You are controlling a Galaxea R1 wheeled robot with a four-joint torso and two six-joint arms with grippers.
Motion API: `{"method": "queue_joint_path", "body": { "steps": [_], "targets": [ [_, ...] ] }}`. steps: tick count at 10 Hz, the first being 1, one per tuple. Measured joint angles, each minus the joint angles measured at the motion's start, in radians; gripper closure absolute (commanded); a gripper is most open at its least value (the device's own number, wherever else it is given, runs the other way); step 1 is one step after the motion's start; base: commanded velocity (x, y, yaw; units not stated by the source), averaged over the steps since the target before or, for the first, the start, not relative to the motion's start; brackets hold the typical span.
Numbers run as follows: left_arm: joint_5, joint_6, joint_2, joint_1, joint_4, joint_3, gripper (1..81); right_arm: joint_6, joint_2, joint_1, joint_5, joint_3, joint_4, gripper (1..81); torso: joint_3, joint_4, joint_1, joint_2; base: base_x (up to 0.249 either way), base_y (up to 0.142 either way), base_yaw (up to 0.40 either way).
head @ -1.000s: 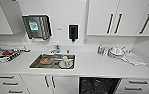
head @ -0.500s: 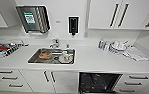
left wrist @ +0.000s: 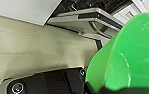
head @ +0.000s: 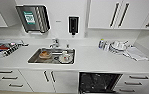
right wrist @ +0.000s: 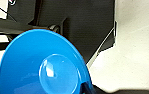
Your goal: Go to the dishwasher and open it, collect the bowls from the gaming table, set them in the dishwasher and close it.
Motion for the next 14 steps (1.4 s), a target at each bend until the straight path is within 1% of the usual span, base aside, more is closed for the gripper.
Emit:
{"method": "queue_joint_path", "body": {
  "steps": [2, 3, 5, 7, 8, 9, 10, 12, 13, 14],
  "targets": [
    [0.002, 0.0, -0.028, -0.065, -0.014, 0.045, 81.1, 0.0, -0.003, 0.0, 0.003, 0.001, 0.0, 81.1, -0.012, 0.0, 0.0, 0.0, 0.0, 0.0, 0.0],
    [0.007, 0.0, -0.043, -0.101, -0.023, 0.063, 81.1, 0.0, -0.006, 0.001, 0.003, 0.001, 0.0, 81.1, -0.035, 0.0, 0.0, 0.0, 0.0, 0.0, 0.0],
    [0.067, 0.0, -0.07, -0.165, -0.038, 0.087, 81.1, 0.0, -0.008, 0.008, 0.005, 0.002, 0.0, 81.1, -0.101, 0.0, 0.0, 0.001, 0.0, 0.0, 0.0],
    [0.129, 0.0, -0.072, -0.233, -0.056, 0.11, 81.1, 0.0, -0.008, 0.019, 0.017, 0.002, 0.0, 81.1, -0.169, 0.0, 0.0, 0.001, 0.0, 0.0, 0.0],
    [0.184, 0.0, -0.07, -0.288, -0.063, 0.119, 81.1, 0.0, -0.008, 0.019, 0.022, 0.002, 0.0, 81.1, -0.193, 0.0, 0.0, 0.002, 0.0, 0.0, 0.0],
    [0.235, 0.0, -0.061, -0.351, -0.073, 0.127, 81.1, 0.0, -0.008, 0.02, 0.023, 0.003, 0.001, 81.1, -0.2, 0.0, 0.001, 0.002, 0.0, 0.0, 0.0],
    [0.269, -0.001, -0.052, -0.409, -0.086, 0.141, 81.1, 0.0, -0.008, 0.027, 0.026, 0.003, 0.001, 81.1, -0.207, 0.0, 0.001, 0.002, 0.0, 0.0, 0.0],
    [0.391, -0.003, -0.008, -0.518, -0.122, 0.16, 81.1, 0.0, -0.008, 0.031, 0.029, 0.005, 0.0, 81.1, -0.205, 0.0, 0.001, 0.002, 0.0, 0.0, 0.0],
    [0.436, -0.003, 0.014, -0.576, -0.14, 0.169, 81.1, 0.0, -0.008, 0.03, 0.029, 0.007, 0.0, 81.1, -0.211, 0.0, 0.001, 0.002, 0.0, 0.0, 0.0],
    [0.486, -0.003, 0.042, -0.629, -0.158, 0.171, 81.1, 0.0, -0.008, 0.031, 0.037, 0.007, 0.001, 81.1, -0.23, 0.0, 0.001, 0.002, 0.0, 0.0, 0.0]
  ]
}}
